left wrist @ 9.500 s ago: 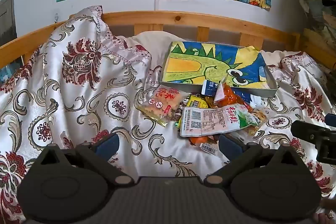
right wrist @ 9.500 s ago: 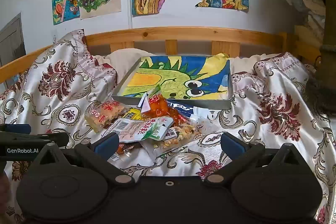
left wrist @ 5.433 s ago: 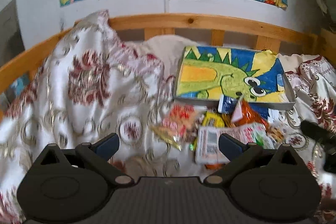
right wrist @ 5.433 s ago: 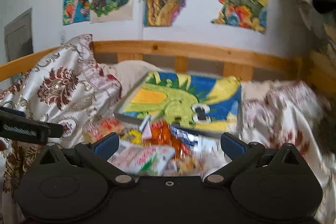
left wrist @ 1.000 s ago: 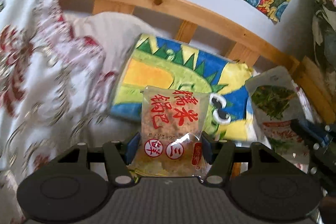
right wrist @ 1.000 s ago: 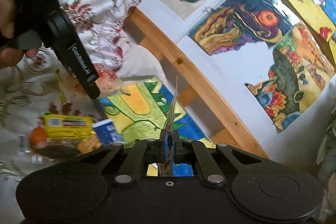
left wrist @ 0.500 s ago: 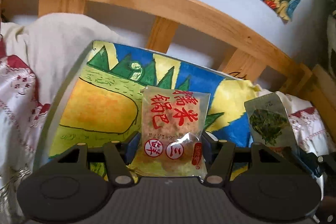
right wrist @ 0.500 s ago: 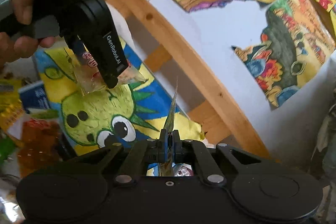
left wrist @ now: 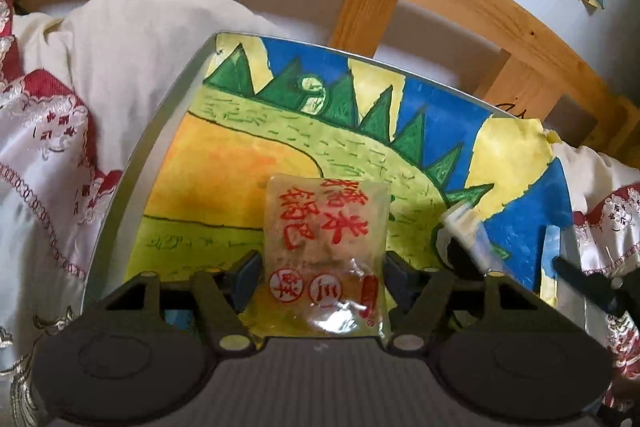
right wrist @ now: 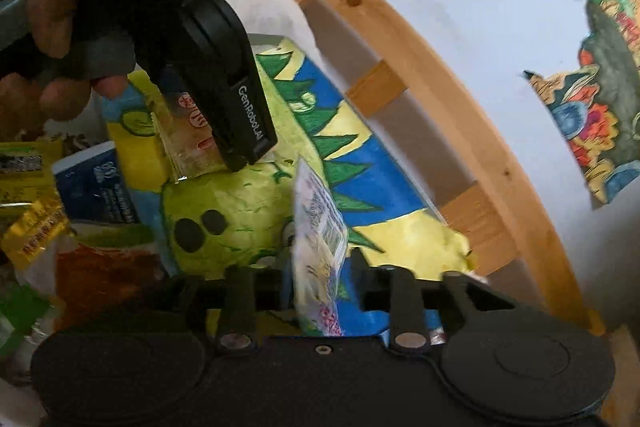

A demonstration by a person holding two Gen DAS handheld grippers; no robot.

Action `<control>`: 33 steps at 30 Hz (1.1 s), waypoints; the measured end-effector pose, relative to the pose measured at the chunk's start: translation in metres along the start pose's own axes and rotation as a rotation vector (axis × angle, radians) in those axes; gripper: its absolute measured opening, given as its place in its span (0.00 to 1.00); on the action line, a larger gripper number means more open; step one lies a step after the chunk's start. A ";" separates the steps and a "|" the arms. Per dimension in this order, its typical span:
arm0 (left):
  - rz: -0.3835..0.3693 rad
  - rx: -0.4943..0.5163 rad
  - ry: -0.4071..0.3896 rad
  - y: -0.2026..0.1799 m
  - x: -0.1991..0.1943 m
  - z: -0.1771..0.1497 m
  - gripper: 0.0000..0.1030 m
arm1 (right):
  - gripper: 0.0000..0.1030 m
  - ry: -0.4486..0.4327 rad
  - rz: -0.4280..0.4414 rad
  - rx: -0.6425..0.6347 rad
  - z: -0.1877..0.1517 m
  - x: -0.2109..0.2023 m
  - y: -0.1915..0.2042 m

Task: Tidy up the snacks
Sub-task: 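Lower both held snacks onto the dinosaur tray and open both tools, then lift both tools away from the tray back over the snack pile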

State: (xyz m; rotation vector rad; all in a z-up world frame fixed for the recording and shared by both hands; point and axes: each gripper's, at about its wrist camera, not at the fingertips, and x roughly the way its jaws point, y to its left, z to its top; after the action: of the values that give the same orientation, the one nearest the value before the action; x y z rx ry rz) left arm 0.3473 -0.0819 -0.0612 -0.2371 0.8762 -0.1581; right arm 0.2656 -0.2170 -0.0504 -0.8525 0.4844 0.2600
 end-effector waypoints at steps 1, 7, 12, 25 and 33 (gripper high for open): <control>-0.005 -0.004 -0.006 0.001 -0.003 0.000 0.78 | 0.51 0.001 0.002 0.009 0.000 -0.001 -0.001; -0.002 -0.019 -0.025 0.003 -0.022 0.000 0.85 | 0.89 -0.002 0.030 0.117 0.007 -0.012 -0.011; 0.016 -0.017 -0.062 0.007 -0.042 0.001 0.93 | 0.96 0.014 0.075 0.273 0.014 -0.017 -0.028; 0.041 -0.005 -0.201 0.024 -0.117 -0.016 0.99 | 0.99 -0.158 0.126 0.576 0.010 -0.089 -0.056; 0.049 0.054 -0.332 0.028 -0.191 -0.055 0.99 | 0.99 -0.285 0.083 0.680 0.003 -0.169 -0.047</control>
State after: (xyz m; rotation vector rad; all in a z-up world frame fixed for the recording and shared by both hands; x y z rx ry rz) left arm 0.1851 -0.0179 0.0383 -0.1846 0.5462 -0.0931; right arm 0.1400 -0.2496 0.0684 -0.1275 0.3074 0.2647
